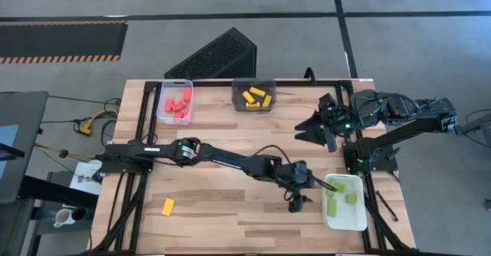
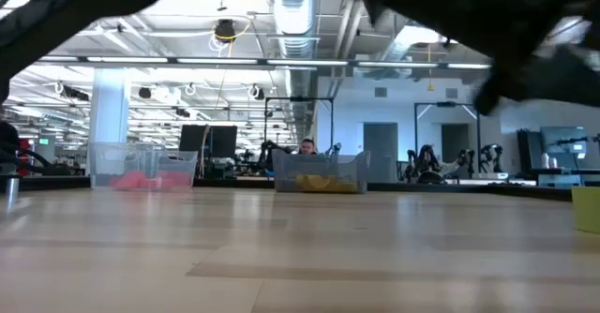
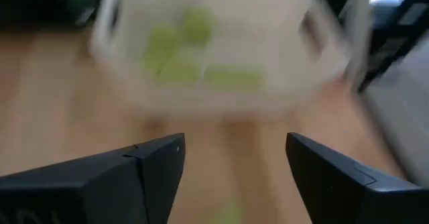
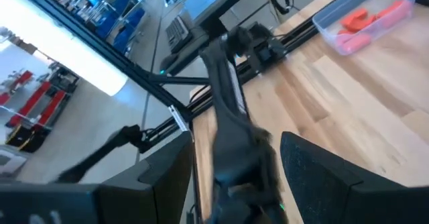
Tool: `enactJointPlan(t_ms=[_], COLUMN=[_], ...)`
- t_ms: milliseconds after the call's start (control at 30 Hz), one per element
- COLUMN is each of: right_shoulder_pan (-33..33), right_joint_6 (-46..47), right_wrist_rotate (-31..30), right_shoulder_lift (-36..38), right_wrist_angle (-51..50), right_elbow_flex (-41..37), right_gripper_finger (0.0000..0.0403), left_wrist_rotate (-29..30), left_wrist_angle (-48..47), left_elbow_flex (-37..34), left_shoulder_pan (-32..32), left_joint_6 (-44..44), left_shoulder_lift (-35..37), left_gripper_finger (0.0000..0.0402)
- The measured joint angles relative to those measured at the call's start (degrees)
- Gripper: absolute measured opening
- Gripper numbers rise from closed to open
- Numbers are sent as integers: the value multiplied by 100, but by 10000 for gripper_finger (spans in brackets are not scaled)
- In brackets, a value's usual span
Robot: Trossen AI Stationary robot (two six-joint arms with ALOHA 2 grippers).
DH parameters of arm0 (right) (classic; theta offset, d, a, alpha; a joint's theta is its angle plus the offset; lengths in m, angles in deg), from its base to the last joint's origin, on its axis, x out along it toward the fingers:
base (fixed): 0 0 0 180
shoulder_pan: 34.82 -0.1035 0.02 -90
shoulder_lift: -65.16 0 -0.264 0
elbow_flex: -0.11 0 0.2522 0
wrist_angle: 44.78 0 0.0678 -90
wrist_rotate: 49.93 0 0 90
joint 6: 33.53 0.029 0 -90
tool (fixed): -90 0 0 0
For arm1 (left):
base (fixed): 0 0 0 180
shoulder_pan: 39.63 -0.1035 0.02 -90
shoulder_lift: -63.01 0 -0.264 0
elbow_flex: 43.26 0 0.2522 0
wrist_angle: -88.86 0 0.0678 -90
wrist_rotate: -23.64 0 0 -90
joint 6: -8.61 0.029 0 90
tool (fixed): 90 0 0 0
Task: Sort & place blocks by color
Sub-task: Put the green block into the white bin
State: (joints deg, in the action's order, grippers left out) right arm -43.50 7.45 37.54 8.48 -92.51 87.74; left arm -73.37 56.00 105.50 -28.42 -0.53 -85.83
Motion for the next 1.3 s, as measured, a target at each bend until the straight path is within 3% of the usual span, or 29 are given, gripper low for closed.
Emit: enactJointPlan(t_ms=[333,500,600,700,800,1033,1167,1300], right_shoulder_pan=[-27,-27,-27,-131,-421,-1489,-1955,-2071], right_joint_6=[-451,-651,-699,-518,6,1840,3094,4008], right_wrist_rotate=[-28,-32,-41,-68,-263,-454,-381,200], right_shoulder_lift=[0,24,26,25,-73,-785,-1659,-2639], right_wrist_angle=[7,12,-93,-650,-1414,-2496,-2812,-3103], right_elbow_flex=[0,0,2,2,2,0,0,-1], right_gripper_finger=[249,249,249,249,249,249,249,249], left_wrist_rotate=[1219,1868,2113,2160,2177,1637,1639,1763], left_wrist_angle=[-4614,-6025,-6328,-6076,-5323,-1936,-663,-458], left_elbow_flex=[0,-37,-458,-1383,-2813,-6251,-7179,-7361], left_shoulder_pan=[-23,14,16,27,32,242,267,269], left_joint_6=[361,460,429,331,269,-131,-588,-710], left_shoulder_lift=[1185,1717,2203,3006,4028,6231,6738,6840], left_gripper_finger=[199,181,174,171,171,170,170,170])
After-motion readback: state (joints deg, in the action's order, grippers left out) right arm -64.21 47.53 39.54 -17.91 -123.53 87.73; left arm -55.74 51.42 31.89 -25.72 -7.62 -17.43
